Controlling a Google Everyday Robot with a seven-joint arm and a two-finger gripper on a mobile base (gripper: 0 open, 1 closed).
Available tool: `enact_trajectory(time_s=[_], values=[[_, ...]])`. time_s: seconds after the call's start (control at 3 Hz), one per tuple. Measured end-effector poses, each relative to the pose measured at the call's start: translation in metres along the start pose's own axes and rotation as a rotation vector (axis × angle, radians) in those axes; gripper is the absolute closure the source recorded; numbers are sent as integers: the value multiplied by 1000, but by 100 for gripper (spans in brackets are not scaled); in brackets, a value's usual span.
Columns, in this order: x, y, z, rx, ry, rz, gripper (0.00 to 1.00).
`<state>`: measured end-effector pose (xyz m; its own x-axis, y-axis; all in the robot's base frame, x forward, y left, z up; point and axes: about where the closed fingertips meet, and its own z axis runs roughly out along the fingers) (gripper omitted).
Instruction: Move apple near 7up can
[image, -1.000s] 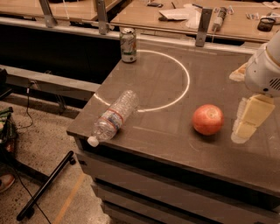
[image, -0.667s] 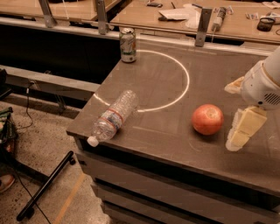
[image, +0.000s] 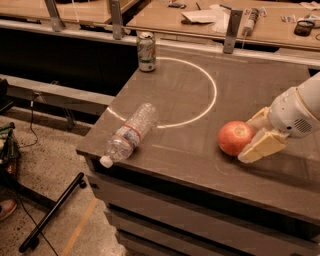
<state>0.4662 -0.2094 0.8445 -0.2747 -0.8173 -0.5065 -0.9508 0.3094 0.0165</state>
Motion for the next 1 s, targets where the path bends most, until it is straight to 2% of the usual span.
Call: enact_trajectory(time_s=[0.33, 0.67, 1.0], values=[[-7, -1, 10, -59, -103, 37, 77], [-12, -6, 11, -126, -202, 84, 100], [-11, -11, 7, -155, -263, 116, 100]])
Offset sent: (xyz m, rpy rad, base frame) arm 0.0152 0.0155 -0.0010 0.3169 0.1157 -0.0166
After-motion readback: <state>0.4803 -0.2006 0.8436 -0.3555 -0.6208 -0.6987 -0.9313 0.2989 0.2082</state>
